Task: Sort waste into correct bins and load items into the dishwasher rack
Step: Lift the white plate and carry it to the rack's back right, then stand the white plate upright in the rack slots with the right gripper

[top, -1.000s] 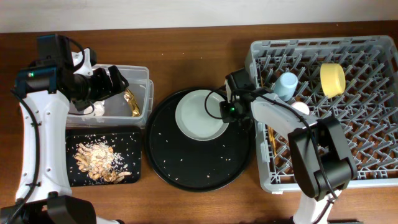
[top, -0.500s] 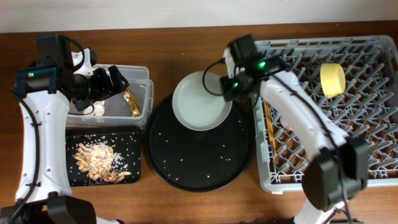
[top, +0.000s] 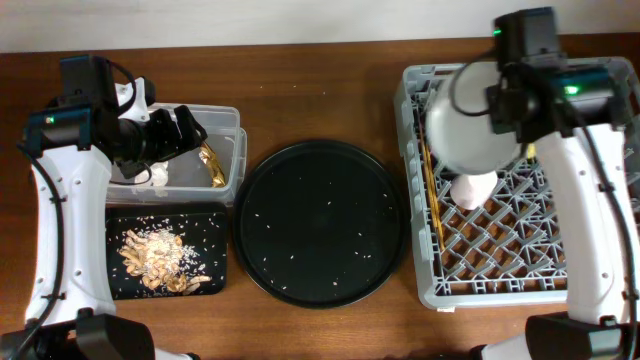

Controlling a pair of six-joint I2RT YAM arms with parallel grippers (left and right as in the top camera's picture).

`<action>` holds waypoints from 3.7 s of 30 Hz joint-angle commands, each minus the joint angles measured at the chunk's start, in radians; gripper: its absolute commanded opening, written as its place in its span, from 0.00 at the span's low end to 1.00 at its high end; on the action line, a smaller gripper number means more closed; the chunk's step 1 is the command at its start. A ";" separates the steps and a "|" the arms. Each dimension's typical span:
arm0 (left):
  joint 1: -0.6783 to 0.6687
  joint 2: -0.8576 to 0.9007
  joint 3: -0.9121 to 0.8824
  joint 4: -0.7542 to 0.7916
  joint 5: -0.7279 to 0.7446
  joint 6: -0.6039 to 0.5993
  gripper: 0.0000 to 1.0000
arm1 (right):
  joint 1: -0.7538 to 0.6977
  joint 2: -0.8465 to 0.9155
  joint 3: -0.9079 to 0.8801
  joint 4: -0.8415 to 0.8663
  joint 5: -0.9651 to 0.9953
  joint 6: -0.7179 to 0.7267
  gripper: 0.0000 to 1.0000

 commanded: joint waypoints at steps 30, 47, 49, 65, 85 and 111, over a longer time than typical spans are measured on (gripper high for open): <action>0.001 -0.019 0.001 -0.001 -0.003 -0.006 0.99 | -0.142 0.230 0.016 -0.005 0.296 -0.137 0.04; 0.001 -0.019 0.001 -0.001 -0.003 -0.006 0.99 | -0.105 0.267 0.010 0.017 0.167 -0.137 0.14; 0.001 -0.019 0.001 -0.001 -0.003 -0.006 0.99 | -0.097 0.267 0.010 0.030 0.138 -0.137 0.17; 0.001 -0.019 0.001 -0.001 -0.003 -0.006 0.99 | -0.071 0.264 0.010 0.045 0.104 -0.135 0.75; 0.001 -0.019 0.001 -0.001 -0.003 -0.006 0.99 | -0.071 0.094 0.042 0.006 -0.684 0.010 0.98; 0.001 -0.019 0.001 -0.001 -0.003 -0.006 0.99 | -0.069 -0.001 0.040 0.007 -0.691 0.010 0.98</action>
